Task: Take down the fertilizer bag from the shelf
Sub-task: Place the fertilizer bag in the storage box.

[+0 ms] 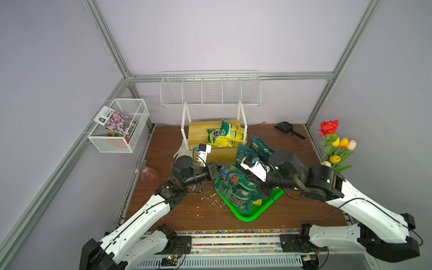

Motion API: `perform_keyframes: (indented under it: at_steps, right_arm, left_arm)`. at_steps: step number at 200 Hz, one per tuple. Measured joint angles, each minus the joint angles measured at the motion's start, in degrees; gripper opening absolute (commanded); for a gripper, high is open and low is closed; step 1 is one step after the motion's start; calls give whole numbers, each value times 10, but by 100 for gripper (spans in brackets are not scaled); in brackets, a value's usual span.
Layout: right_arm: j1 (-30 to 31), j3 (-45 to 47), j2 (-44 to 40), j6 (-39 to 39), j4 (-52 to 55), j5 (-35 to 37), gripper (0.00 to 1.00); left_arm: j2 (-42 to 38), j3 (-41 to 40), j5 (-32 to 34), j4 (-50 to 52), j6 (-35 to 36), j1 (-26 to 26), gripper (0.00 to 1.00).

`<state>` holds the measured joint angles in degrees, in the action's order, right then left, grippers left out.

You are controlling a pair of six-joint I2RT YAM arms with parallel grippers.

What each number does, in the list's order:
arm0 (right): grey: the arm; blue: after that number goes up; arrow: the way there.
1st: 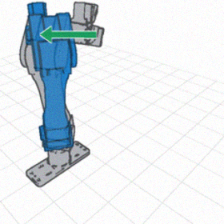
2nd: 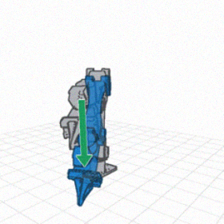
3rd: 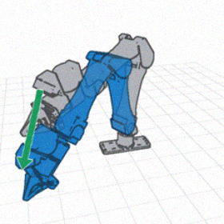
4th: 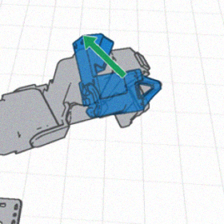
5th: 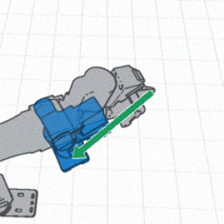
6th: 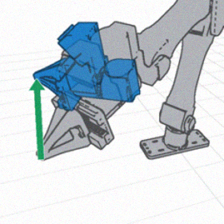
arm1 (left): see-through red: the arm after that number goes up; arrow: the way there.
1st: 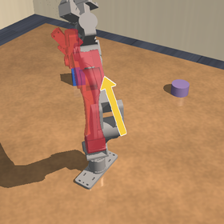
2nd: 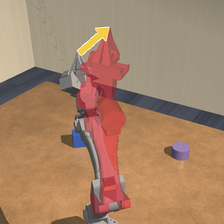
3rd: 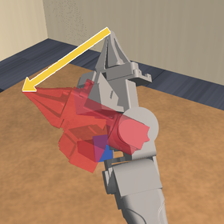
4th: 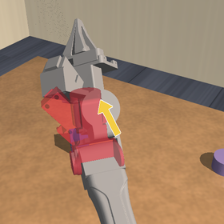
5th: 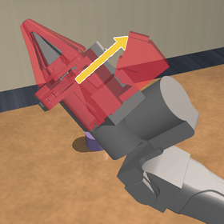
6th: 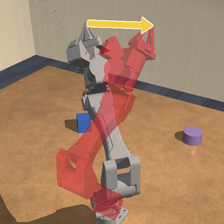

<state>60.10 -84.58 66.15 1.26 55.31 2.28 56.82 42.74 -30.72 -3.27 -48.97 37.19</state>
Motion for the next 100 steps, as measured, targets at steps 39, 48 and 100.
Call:
perform_keyframes:
  at_steps: [39, 48, 100]
  right_arm:
    - [1, 1, 0, -4, 19, 12, 0]
    - [2, 4, 0, -4, 20, 16, 0]
    - [6, 21, 5, -4, 18, 1, 0]
  left_arm:
    - [48, 4, -9, -20, 16, 16, 0]
    - [54, 4, -12, -22, 19, 18, 0]
    - [54, -5, -10, -17, 31, 18, 0]
